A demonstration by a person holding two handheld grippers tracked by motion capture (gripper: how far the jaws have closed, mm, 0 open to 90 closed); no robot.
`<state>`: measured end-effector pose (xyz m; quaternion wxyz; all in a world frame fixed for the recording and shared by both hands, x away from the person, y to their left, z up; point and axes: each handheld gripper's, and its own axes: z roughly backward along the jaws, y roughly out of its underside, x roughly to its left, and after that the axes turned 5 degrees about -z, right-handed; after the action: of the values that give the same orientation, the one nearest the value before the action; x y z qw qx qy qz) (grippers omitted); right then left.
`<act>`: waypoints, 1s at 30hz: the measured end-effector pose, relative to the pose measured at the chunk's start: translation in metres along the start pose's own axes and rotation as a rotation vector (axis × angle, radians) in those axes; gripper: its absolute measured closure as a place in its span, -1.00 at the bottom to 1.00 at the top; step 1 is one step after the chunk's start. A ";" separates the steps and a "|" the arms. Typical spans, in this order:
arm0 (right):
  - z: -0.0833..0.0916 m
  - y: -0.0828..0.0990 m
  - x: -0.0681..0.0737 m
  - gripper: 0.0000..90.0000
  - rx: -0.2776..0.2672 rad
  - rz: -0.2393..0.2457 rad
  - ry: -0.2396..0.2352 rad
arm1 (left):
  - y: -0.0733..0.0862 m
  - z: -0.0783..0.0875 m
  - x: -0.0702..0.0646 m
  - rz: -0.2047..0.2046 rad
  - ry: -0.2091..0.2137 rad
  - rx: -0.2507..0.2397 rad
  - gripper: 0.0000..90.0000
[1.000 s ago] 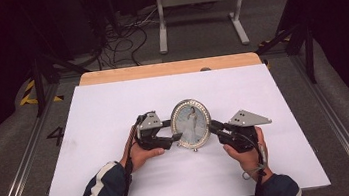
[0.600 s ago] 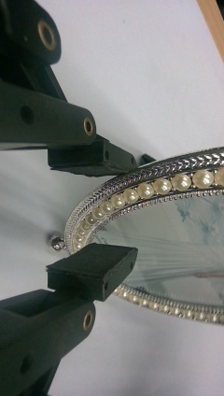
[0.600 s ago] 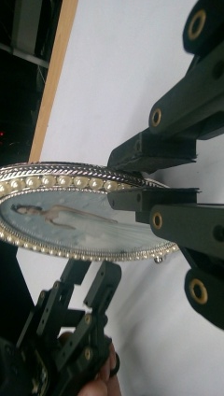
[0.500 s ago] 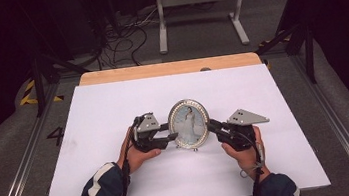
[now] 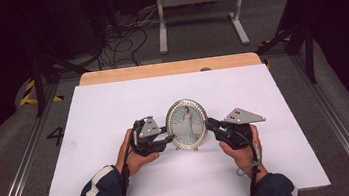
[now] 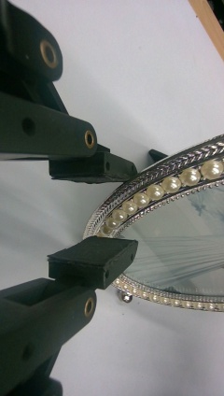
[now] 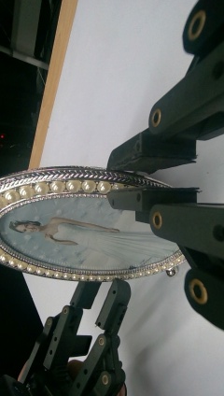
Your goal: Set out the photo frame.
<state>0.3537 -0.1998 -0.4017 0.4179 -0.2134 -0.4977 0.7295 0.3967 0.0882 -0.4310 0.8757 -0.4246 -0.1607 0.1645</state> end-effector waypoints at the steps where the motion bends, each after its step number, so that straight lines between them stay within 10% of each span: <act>1: 0.000 0.000 0.000 0.79 -0.001 0.000 0.000 | 0.000 0.000 0.000 -0.002 0.000 0.003 0.38; 30: -0.012 -0.002 -0.002 0.67 0.023 -0.001 -0.004 | 0.001 -0.001 -0.006 -0.031 -0.015 0.035 0.47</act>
<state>0.3641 -0.1943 -0.4055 0.4200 -0.2069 -0.4901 0.7352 0.3916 0.0853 -0.4330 0.8842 -0.4055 -0.1711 0.1566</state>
